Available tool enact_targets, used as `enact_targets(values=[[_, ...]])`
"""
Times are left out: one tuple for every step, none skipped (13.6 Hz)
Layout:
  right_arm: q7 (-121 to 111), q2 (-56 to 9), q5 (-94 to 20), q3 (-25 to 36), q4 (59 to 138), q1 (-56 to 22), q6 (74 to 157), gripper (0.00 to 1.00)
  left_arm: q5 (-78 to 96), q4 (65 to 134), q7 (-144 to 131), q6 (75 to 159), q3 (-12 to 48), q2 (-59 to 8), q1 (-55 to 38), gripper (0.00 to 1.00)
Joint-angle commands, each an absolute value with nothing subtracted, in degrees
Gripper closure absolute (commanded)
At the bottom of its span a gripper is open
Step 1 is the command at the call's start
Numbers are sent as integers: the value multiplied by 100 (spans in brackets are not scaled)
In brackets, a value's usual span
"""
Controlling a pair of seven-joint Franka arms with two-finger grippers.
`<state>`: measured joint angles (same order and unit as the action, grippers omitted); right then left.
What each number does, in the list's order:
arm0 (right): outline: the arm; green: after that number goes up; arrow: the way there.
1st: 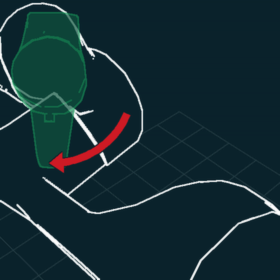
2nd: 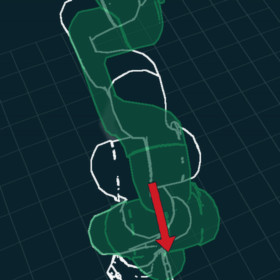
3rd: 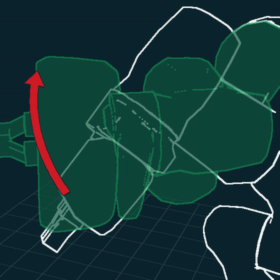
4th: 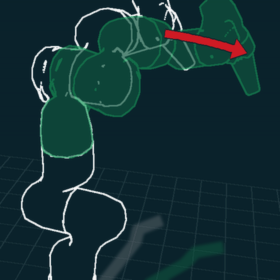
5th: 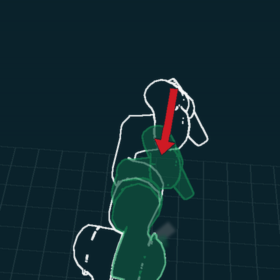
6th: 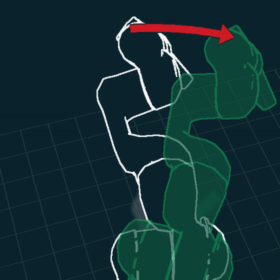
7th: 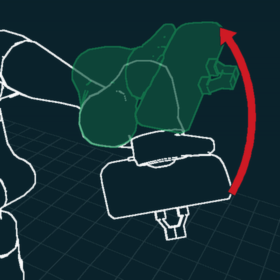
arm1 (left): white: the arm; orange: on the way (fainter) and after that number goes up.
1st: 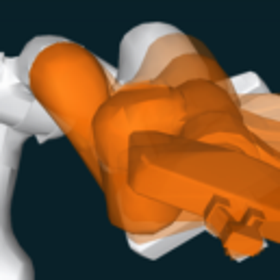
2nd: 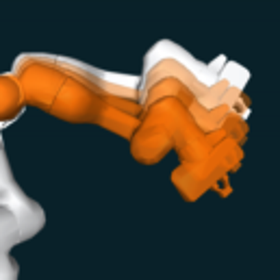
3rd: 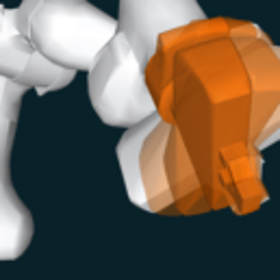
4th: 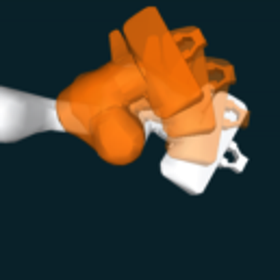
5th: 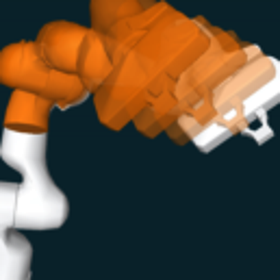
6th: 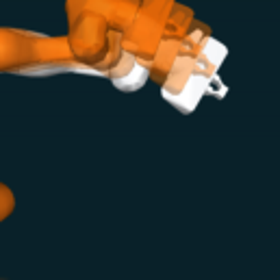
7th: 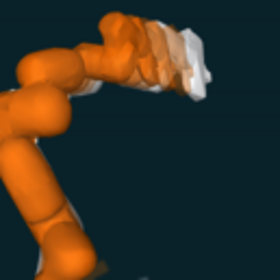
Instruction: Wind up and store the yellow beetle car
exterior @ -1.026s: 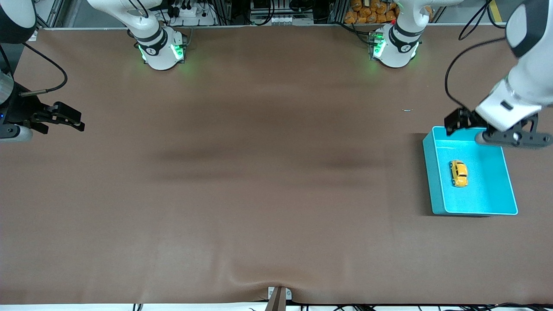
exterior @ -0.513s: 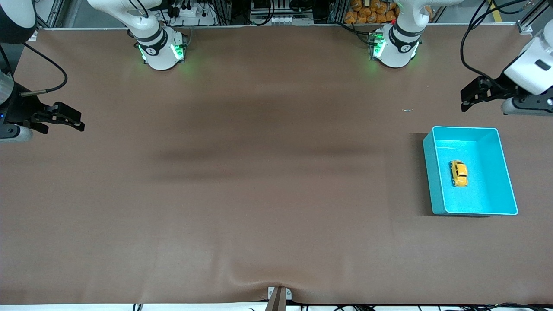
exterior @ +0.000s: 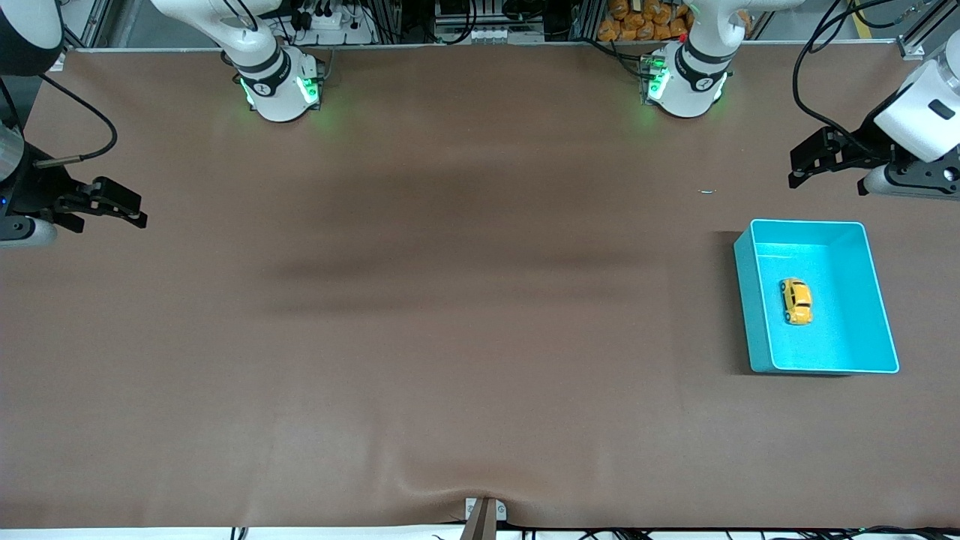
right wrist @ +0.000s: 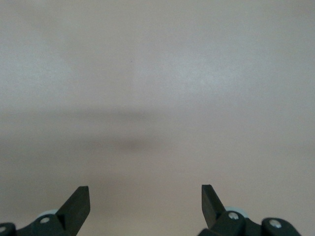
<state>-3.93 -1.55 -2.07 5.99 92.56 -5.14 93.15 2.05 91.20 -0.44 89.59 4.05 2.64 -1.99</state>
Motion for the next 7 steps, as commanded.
enact_targets(values=[[-299, -149, -123, 554, 9220, -492, 9299, 0, 334, 8684, -106, 8737, 343, 88, -176, 0], [-299, -149, -123, 554, 9220, -492, 9299, 0, 317, 8684, -114, 8736, 334, 97, -158, 0], [-299, -149, -123, 554, 9220, -492, 9299, 0, 308, 8710, -140, 8736, 343, 88, -167, 0], [-299, -149, -123, 554, 9220, -501, 9299, 0, 290, 8710, -141, 8728, 343, 62, -176, 0], [-299, -149, -123, 554, 9220, -492, 9299, 0, 247, 8727, -149, 8675, 360, 62, -176, 0], [-299, -149, -123, 554, 9220, -492, 9299, 0, 229, 8745, -149, 8562, 369, 62, -167, 0], [-299, -149, -123, 554, 9220, -501, 9299, 0, 202, 8754, -176, 8543, 369, 62, -176, 0]])
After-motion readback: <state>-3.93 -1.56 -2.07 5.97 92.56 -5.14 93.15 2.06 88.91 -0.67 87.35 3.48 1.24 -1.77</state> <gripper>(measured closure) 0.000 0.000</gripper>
